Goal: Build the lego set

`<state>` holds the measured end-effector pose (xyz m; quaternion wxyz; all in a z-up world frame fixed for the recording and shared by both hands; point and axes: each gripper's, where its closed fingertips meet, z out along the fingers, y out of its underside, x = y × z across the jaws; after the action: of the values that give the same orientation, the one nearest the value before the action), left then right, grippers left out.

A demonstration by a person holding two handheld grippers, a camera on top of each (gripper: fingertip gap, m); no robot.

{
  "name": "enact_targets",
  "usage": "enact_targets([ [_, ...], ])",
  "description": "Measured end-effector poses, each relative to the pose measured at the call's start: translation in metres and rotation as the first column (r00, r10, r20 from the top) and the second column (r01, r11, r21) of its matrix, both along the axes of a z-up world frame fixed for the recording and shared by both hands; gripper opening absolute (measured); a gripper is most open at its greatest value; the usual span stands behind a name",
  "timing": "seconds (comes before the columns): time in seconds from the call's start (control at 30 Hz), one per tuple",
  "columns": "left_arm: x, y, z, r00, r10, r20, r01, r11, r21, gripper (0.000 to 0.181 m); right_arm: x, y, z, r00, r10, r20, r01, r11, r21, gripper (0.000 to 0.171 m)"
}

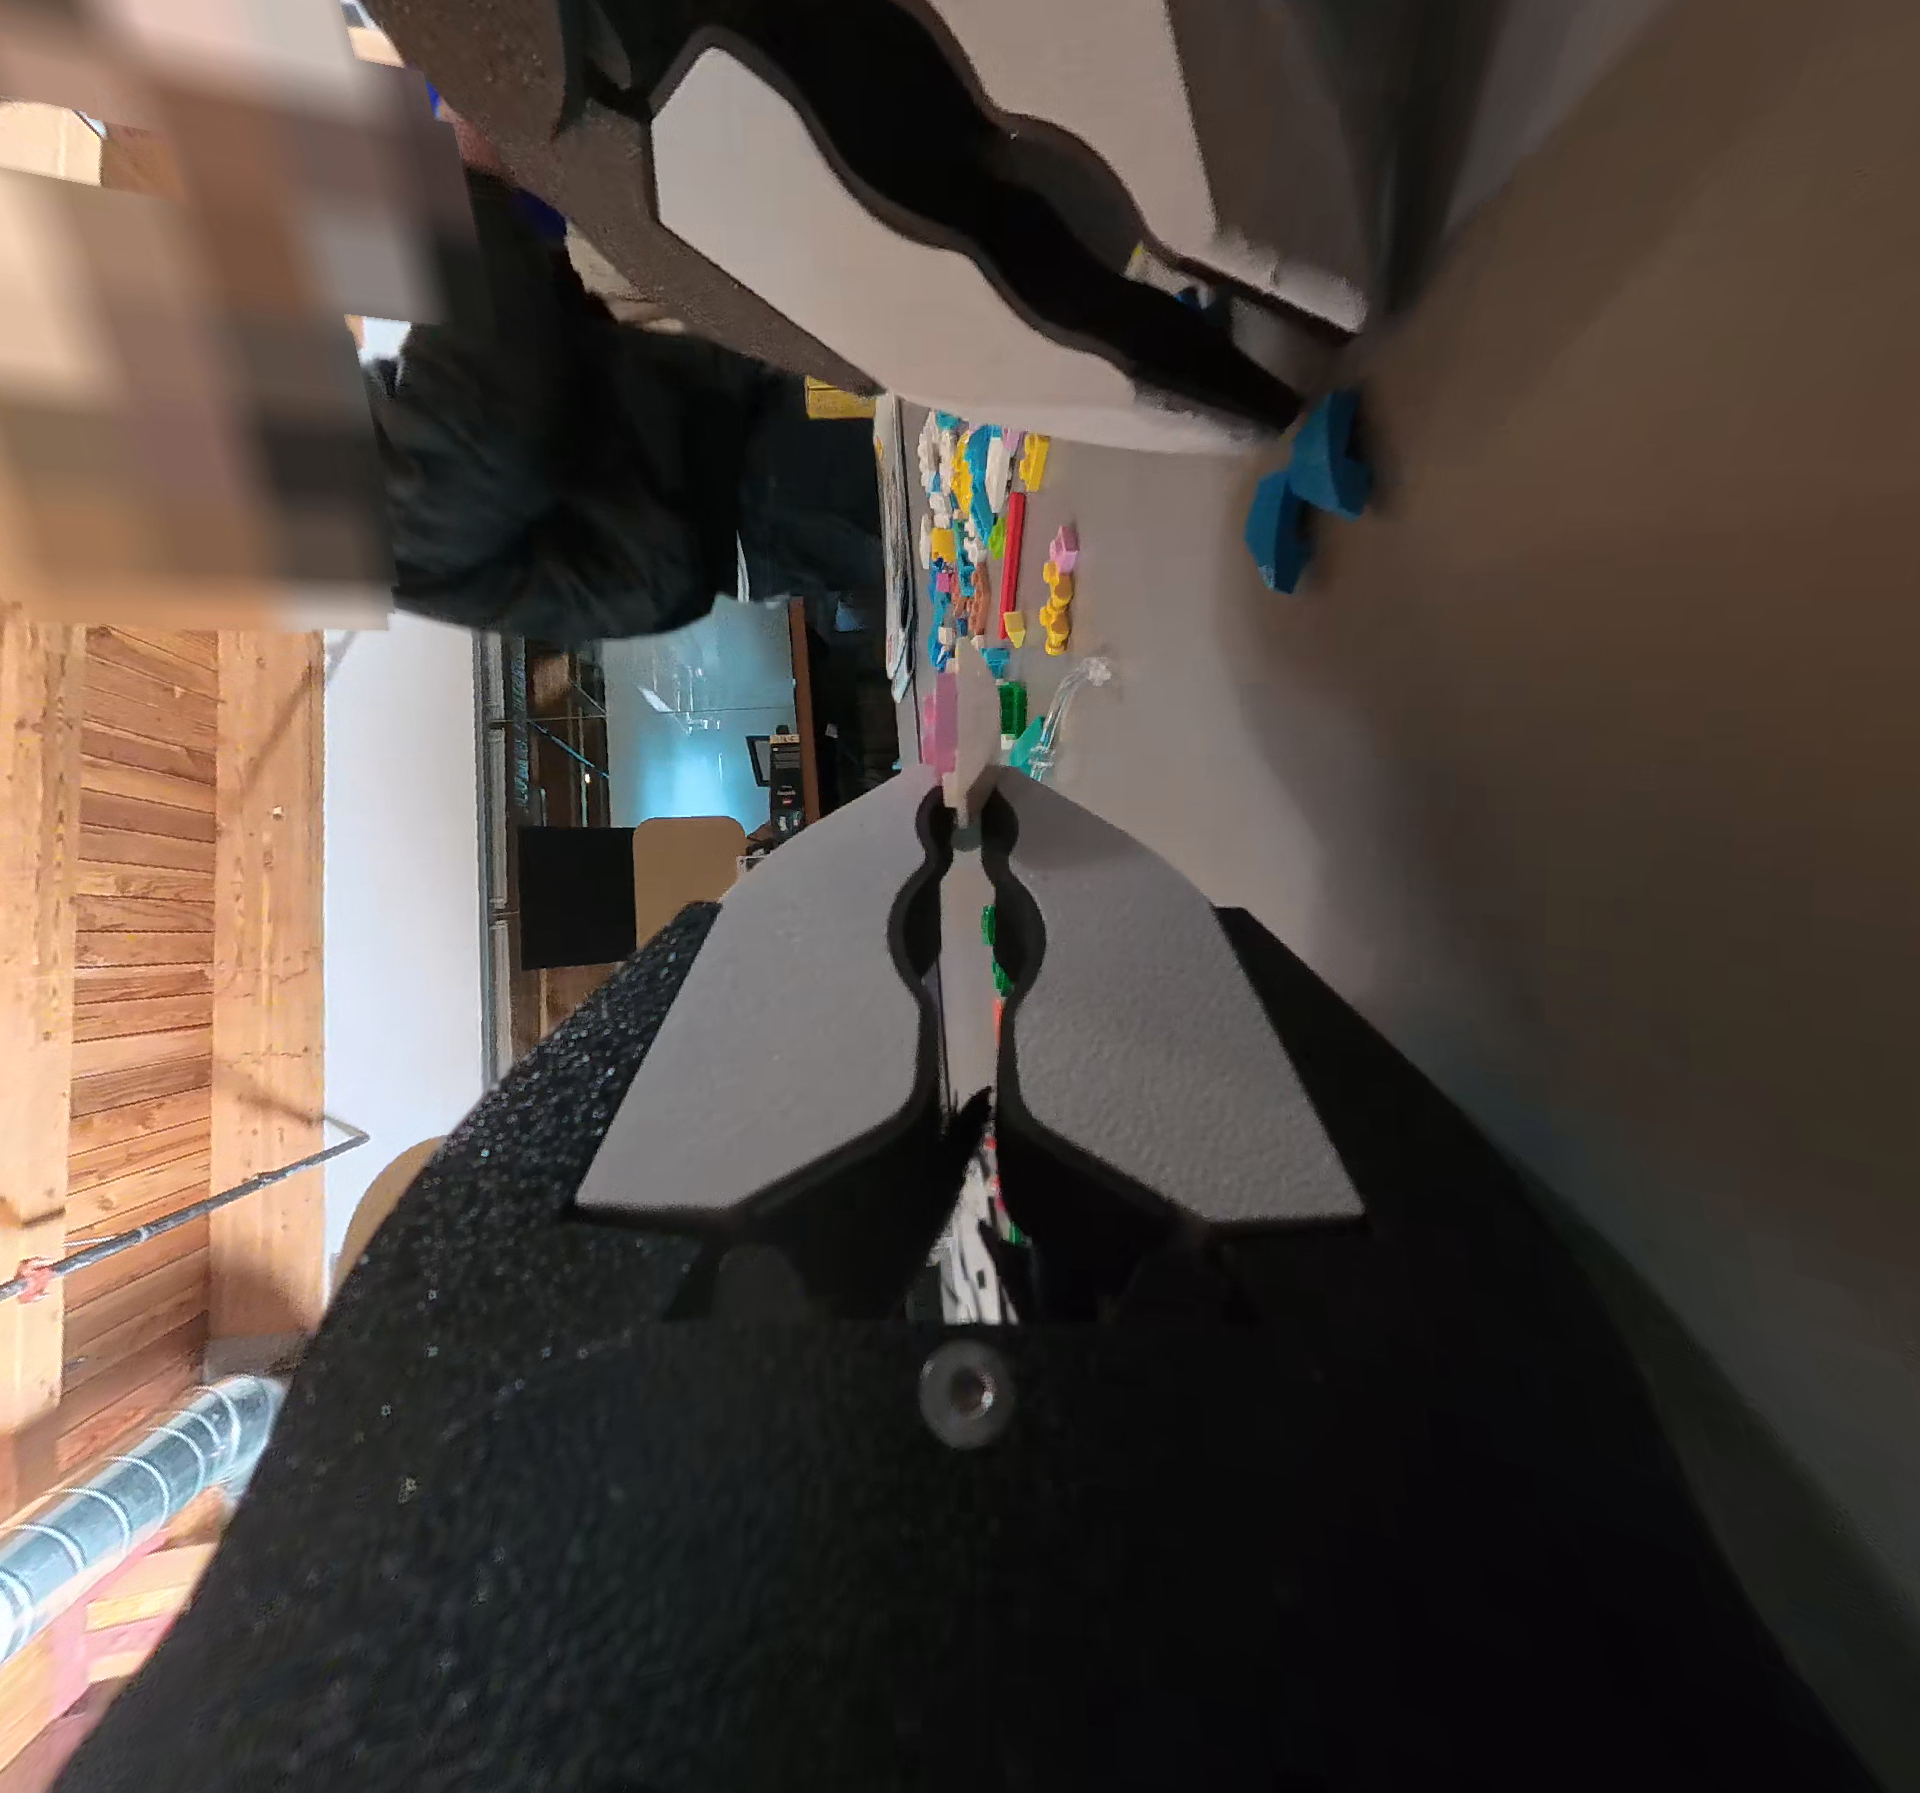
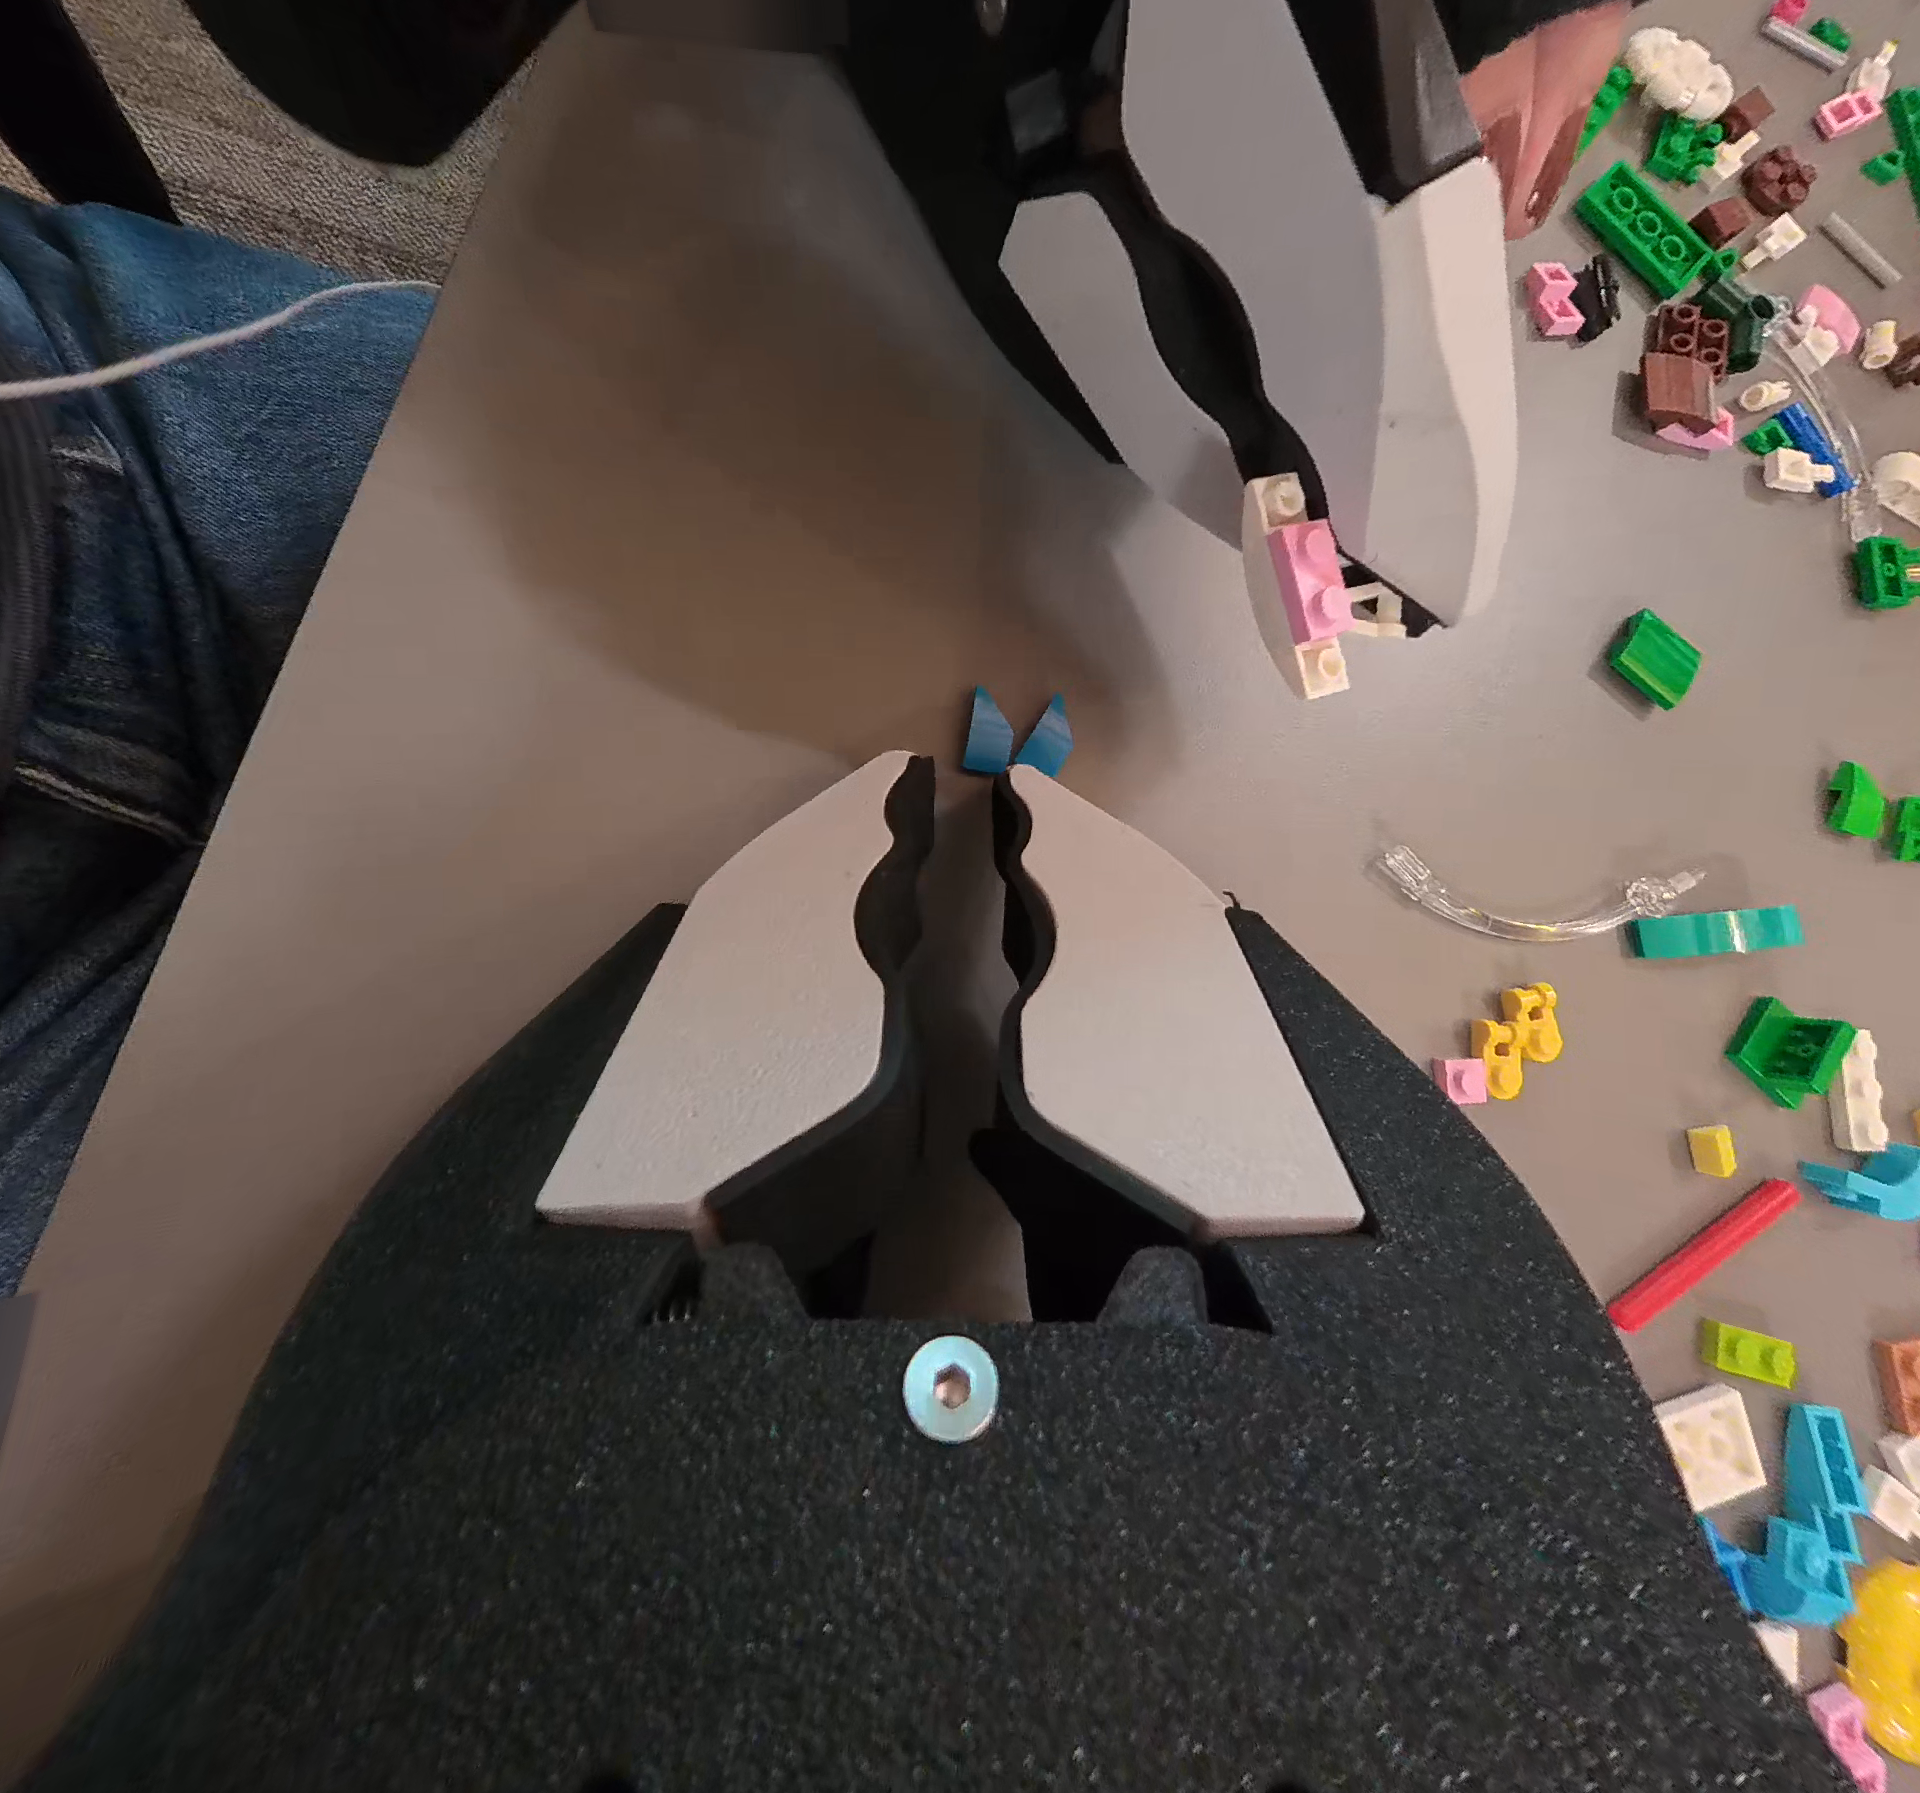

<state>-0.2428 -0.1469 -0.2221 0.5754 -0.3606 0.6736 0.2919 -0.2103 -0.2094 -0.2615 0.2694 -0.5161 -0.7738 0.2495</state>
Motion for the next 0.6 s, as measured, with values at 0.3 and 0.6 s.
enact_targets([
  [0.3,-0.0017,0.0014,0.0014,0.999,-0.003,0.046,0.005,0.999,-0.040,0.004,0.0028,0.0026,-0.0010,1.000,-0.016,0.011,0.016,1.000,-0.015,0.011],
  [0.6,-0.0023,0.0013,0.0011,0.998,-0.004,0.055,0.007,0.999,-0.051,0.004,0.0019,0.0016,-0.0010,1.000,-0.015,0.010,0.015,1.000,-0.021,0.011],
])
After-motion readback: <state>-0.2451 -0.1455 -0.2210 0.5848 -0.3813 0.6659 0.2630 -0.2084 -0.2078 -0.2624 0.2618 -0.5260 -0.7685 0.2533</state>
